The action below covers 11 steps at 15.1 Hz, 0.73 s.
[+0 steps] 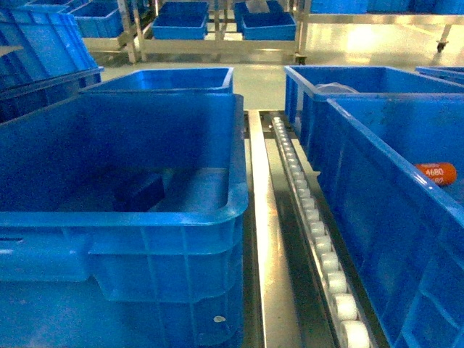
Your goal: Sort blue parts and orange caps into right shelf containers
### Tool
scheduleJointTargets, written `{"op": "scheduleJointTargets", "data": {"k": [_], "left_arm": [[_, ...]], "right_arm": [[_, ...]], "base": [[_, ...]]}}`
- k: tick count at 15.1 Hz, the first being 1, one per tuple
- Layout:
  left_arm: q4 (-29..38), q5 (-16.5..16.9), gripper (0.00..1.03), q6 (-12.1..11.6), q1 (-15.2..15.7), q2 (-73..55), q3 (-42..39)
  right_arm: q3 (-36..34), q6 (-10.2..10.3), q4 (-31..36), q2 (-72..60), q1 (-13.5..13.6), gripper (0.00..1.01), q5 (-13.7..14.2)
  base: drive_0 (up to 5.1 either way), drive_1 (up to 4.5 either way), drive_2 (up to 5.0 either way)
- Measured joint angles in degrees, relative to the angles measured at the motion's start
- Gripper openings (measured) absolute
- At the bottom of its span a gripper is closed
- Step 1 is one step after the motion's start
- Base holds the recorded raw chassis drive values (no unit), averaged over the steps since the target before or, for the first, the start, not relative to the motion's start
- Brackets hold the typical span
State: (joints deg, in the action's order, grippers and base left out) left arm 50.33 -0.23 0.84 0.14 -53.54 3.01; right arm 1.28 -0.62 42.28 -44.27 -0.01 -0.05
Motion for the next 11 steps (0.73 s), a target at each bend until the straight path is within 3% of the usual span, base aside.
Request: {"op": "scheduleJointTargets", "data": {"k": [11], "left_arm": [[-23.63,0.20,0.02,-0.02,-0.15,26.53,-2.45]], "right_arm": [[-0.55,0.00,-21.27,23.26,0.00,0.01,0.02]], "base": [[0.0,0.00,0.0]]}}
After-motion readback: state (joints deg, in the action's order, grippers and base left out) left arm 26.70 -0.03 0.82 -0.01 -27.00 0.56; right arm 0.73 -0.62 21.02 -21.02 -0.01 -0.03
